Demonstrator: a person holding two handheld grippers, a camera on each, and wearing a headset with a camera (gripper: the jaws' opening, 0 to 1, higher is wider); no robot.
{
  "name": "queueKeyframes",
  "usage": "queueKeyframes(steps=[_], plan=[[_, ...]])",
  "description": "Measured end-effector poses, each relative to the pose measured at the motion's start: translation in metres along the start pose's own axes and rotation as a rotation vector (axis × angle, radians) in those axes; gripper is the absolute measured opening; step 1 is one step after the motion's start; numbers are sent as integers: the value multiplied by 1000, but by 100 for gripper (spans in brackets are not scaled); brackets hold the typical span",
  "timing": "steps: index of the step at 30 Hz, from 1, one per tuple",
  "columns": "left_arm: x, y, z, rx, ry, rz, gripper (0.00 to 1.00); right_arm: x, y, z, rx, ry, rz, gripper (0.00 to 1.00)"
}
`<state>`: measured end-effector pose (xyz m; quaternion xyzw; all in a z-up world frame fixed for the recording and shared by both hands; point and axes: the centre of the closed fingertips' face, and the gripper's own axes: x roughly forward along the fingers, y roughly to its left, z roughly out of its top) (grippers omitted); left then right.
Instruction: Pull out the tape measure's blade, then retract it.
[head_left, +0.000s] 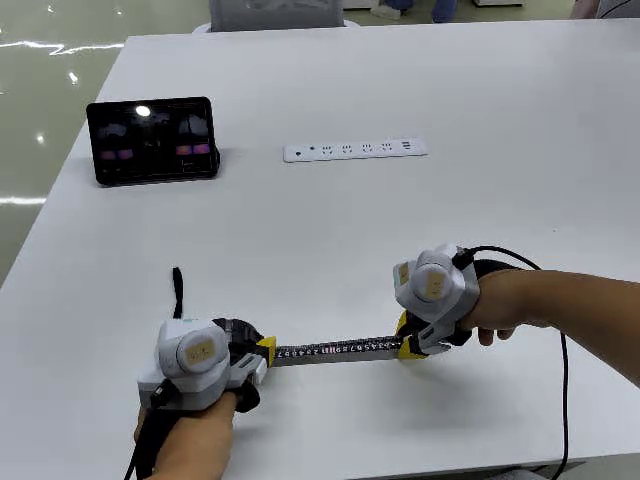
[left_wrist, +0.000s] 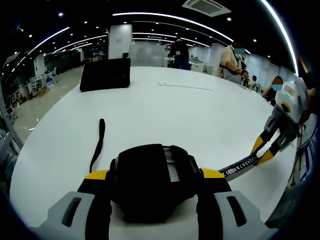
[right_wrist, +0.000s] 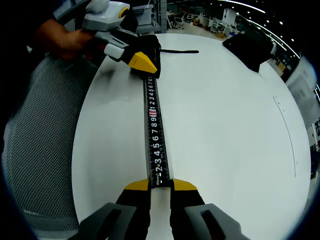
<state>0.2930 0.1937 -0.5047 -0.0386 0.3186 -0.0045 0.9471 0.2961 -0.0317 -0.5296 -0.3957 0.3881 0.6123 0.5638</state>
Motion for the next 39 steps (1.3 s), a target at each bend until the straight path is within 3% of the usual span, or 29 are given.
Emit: queueKeyframes(steps=[39], plan=[[0, -1, 1, -4, 17, -9, 64, 8, 0, 21, 34, -15, 10, 11]])
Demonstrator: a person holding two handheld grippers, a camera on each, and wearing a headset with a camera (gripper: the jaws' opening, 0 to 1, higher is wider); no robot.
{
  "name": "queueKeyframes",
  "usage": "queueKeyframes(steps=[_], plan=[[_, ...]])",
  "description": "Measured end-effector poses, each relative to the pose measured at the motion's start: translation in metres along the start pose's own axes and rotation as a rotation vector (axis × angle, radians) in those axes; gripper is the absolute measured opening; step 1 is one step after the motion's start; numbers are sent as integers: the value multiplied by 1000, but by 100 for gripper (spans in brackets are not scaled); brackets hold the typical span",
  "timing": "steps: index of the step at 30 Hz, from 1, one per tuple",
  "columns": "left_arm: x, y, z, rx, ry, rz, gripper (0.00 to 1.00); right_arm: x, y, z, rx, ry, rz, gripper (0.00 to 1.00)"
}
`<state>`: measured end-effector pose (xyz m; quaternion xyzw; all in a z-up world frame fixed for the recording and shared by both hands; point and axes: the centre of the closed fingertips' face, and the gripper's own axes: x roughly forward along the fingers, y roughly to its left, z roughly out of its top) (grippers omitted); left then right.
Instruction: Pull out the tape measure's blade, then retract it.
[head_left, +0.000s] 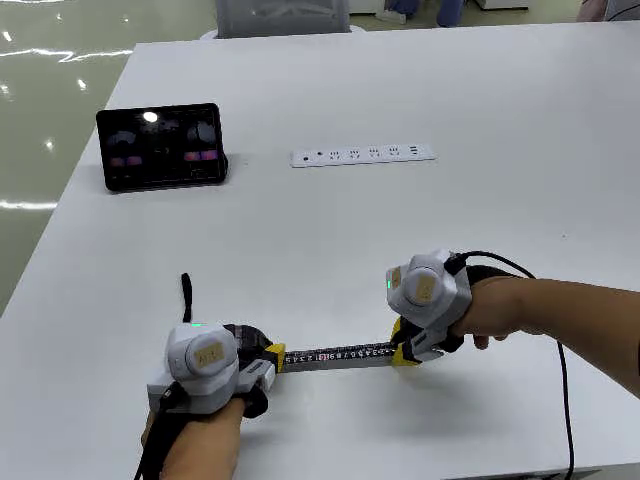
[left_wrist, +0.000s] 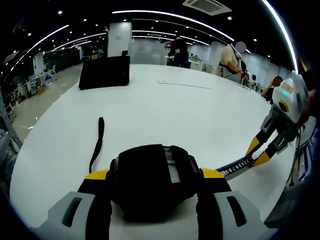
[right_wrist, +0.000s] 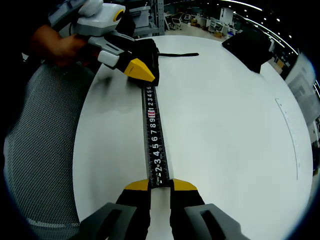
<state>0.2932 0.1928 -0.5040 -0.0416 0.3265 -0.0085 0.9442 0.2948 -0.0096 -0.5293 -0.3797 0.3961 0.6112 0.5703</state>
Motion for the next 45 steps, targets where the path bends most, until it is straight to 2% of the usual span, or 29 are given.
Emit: queueKeyframes(steps=[4, 8, 11, 19, 25, 38, 45], plan=[[0, 0, 0, 0, 1, 0, 64, 2, 1, 3, -2, -5, -3, 11], [0, 0, 0, -1, 3, -1, 64, 5, 1, 11, 19, -33, -3, 11], [-1, 0, -1, 0, 6, -3, 64, 8, 4, 20, -18, -53, 0, 11], [-2, 0, -3, 0, 9, -3, 64, 15, 5, 35, -30, -64, -4, 11], [-3, 0, -3, -2, 11, -4, 64, 16, 4, 35, -29, -63, 0, 11], [-3, 0, -2, -31, 23, -31, 63, 15, 3, 36, 19, -114, 21, 11], [-3, 1, -2, -33, 26, -33, 63, 16, 3, 39, 23, -114, 16, 11]])
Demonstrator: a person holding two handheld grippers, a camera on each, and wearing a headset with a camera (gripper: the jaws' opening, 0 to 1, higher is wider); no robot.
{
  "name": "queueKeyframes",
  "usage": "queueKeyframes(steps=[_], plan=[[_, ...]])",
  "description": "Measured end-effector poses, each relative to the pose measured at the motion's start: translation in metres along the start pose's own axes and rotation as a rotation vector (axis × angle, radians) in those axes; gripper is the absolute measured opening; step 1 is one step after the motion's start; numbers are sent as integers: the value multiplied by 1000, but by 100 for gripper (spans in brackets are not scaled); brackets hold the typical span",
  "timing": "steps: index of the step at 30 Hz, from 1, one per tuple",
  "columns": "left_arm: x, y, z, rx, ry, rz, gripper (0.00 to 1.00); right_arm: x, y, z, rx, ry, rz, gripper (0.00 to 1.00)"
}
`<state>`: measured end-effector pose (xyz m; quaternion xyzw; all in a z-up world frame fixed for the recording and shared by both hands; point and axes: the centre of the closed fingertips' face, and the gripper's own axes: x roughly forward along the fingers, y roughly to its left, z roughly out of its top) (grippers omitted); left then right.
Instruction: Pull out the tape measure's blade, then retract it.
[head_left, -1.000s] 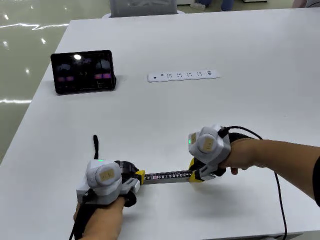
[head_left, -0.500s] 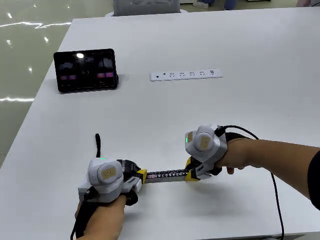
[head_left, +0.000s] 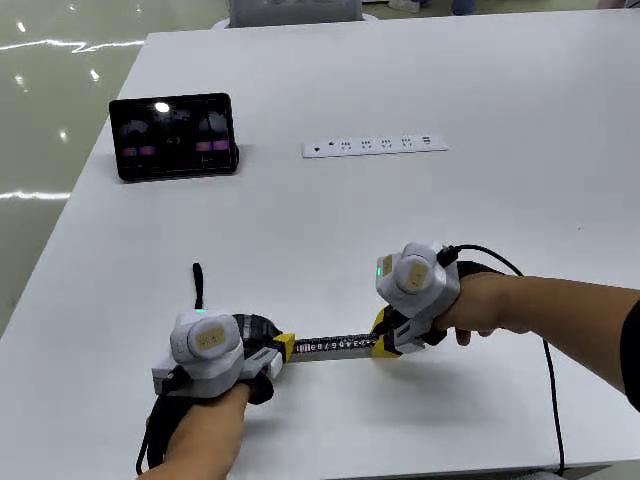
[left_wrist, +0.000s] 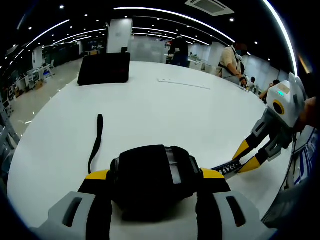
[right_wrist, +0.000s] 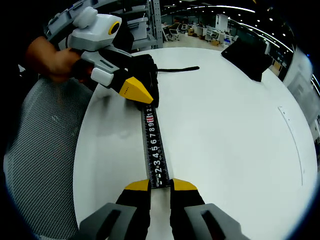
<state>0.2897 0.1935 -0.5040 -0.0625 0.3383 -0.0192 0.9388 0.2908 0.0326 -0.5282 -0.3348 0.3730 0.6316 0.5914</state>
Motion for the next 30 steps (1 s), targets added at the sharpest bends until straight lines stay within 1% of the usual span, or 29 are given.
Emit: queueKeyframes(steps=[4, 9, 12, 24, 27, 30], plan=[[0, 0, 0, 16, 0, 1, 63, 1, 1, 1, 0, 9, -3, 11], [0, 0, 1, 19, 2, 2, 63, 1, 0, 2, -3, 17, -5, 11], [0, 0, 1, 24, 2, 4, 63, 1, 1, 3, 10, 17, -5, 11], [0, -1, 1, 35, 4, 8, 64, 2, 0, 6, -10, 43, -5, 11], [0, -2, 1, 35, 5, 6, 64, 2, 1, 7, -31, 40, -2, 11], [1, -2, 1, 34, 5, 6, 64, 3, 1, 9, -23, 37, -2, 11]])
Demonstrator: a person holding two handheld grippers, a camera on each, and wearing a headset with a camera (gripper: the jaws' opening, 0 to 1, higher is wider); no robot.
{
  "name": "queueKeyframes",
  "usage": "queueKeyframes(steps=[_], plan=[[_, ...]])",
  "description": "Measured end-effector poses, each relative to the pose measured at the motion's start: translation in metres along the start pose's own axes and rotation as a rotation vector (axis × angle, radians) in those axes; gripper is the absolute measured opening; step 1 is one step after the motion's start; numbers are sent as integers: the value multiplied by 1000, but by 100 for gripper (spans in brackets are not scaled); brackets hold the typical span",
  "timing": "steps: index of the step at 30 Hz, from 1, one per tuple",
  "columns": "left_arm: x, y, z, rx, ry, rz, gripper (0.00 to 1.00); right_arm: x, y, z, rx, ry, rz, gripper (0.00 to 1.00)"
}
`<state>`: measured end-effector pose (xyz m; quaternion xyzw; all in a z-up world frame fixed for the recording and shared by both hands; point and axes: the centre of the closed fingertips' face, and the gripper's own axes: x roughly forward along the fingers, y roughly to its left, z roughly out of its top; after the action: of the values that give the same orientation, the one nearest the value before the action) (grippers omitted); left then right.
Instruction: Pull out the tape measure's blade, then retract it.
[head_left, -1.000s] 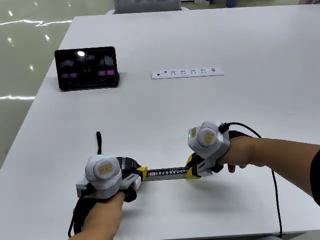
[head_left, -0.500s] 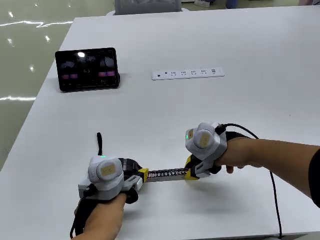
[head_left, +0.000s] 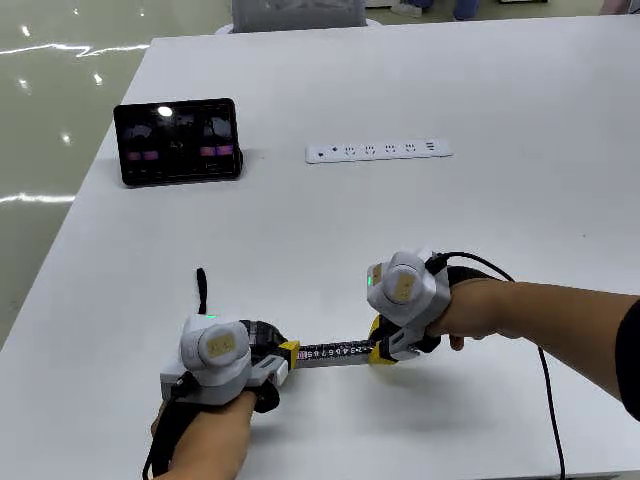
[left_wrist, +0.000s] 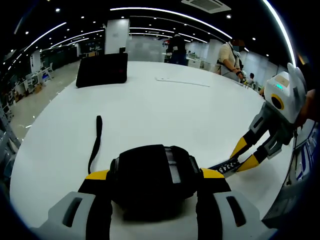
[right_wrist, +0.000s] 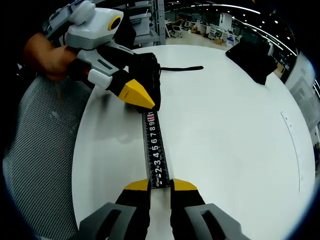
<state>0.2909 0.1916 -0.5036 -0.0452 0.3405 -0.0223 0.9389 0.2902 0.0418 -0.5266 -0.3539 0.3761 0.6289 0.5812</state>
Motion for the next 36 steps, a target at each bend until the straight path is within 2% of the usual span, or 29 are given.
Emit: queueKeyframes(steps=[36], plan=[[0, 1, -2, -25, 13, -12, 63, 9, 0, 13, 18, -19, 8, 11]])
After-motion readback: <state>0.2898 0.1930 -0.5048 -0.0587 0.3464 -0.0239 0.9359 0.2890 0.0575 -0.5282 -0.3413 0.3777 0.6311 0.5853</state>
